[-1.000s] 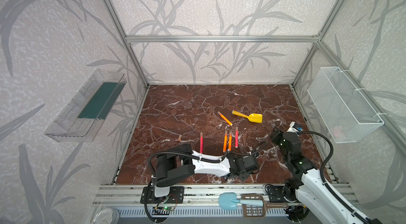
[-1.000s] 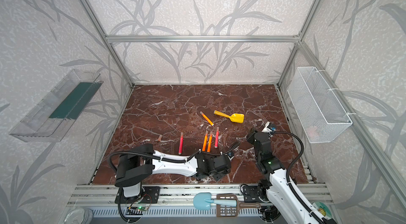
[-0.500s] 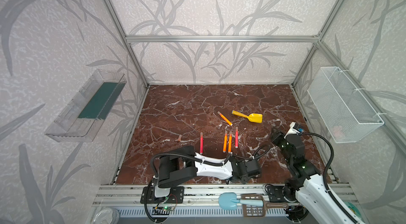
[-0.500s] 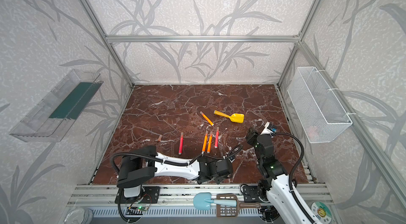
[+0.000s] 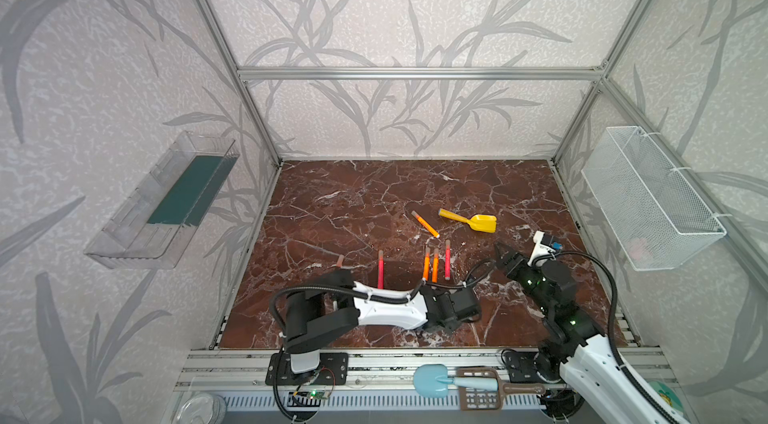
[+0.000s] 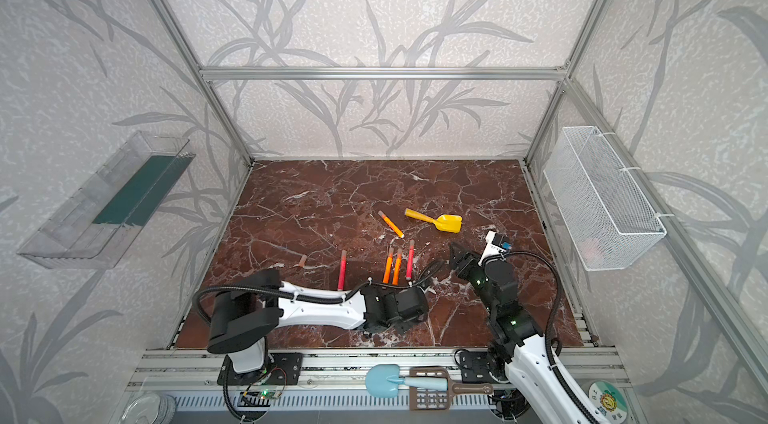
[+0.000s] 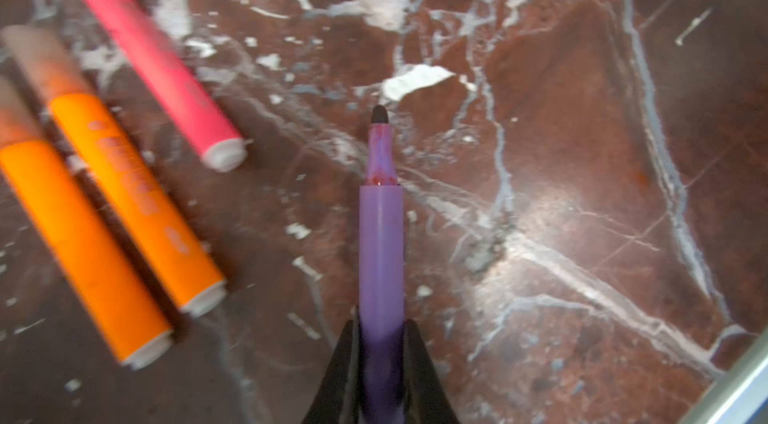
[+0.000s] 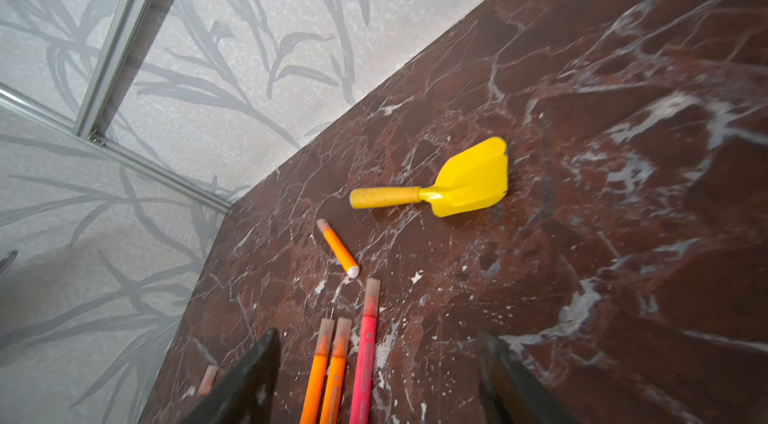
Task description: Insert the pens into the pen caps
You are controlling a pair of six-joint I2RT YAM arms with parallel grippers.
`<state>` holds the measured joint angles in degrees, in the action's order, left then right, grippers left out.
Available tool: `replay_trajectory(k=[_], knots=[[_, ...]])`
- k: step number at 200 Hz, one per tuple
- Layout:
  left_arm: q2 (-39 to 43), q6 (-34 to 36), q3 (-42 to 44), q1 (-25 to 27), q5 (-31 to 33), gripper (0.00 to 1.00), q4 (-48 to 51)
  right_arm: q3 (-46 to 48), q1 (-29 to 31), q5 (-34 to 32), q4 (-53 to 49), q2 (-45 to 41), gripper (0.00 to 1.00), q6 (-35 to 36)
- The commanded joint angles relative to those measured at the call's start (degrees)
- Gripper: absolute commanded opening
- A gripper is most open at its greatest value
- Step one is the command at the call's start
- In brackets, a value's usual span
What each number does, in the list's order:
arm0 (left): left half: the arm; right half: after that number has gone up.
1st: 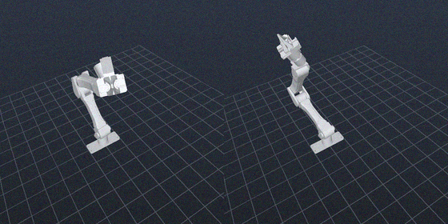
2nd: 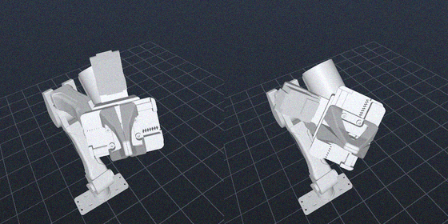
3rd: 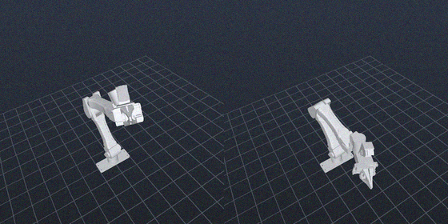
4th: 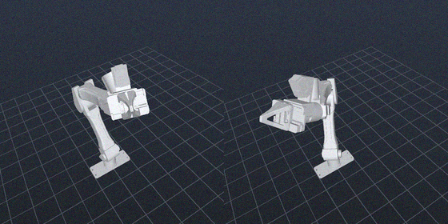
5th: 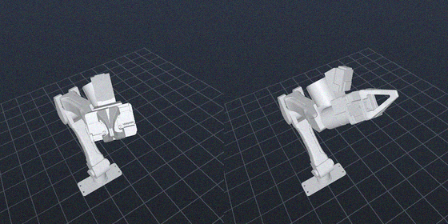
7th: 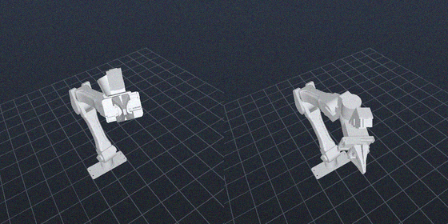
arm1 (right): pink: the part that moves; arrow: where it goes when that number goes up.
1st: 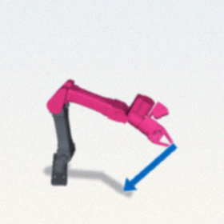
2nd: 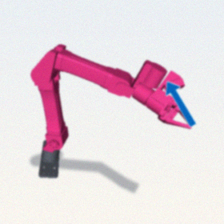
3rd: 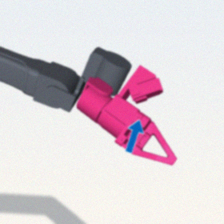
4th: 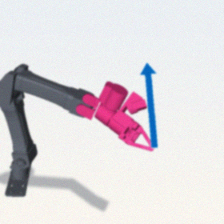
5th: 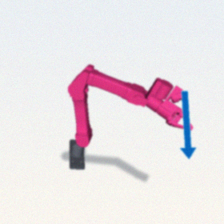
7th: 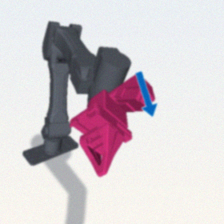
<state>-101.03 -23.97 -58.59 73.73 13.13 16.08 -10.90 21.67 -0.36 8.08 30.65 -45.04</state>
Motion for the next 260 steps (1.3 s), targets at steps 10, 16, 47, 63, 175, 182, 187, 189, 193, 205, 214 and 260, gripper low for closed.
replay_trajectory(k=[10,16,47,63,175,182,187,189,193,205,214,260], knots=[[10.19,0.81,2.64,-2.22,1.29,0.09,-2.02,0.79,8.59,1.42,11.74,4.95,0.76,-3.83],[11.96,0.8,3.4,-2.51,1.1,0.09,-3.16,0.79,10.44,0.93,13.45,6.01,0.76,-4.15],[18.34,0.6,7.96,-3.07,2.78,0.07,-9.07,0.99,16.47,-0.17,20.28,10.88,0.77,-6.33],[20.22,0.87,8.9,-3.16,2.27,0.07,-10.22,1.29,17.76,0.16,23.47,13.19,0.78,-7.91],[19.76,1.03,7.94,-3.16,3.36,0.05,-13.47,-0.15,25.34,-2.89,29.44,21.24,0.51,-12.97],[19.55,1.08,7.77,-3.16,3.23,0.05,-13.53,-0.26,25.35,-2.91,29.9,22.23,0.42,-13.19],[19.45,1.03,7.73,-3.16,3.16,0.05,-13.52,-0.42,25.35,-2.9,30.21,23.1,0.36,-13.3],[19.42,1.09,7.77,-3.16,3.14,0.05,-13.5,-0.5,25.35,-2.89,30.32,23.34,0.34,-13.32],[19.31,1.03,7.76,-3.16,3.14,0.05,-13.57,-0.67,25.31,-2.83,30.49,23.91,0.29,-13.48],[19.25,1.08,7.96,-3.09,2.92,0.06,-13.94,-1.23,25.39,-2.59,30.87,25.57,0.18,-13.7],[19.27,1.08,8.3,-3.16,2.78,0.08,-14.14,-1.49,25.59,-2.32,31.65,26.84,0.11,-14.06],[19.9,0.6,10.66,-3.21,5.01,0.32,-15.37,-3.11,31.09,-5.3,37.23,31.38,0.04,-13.66]])
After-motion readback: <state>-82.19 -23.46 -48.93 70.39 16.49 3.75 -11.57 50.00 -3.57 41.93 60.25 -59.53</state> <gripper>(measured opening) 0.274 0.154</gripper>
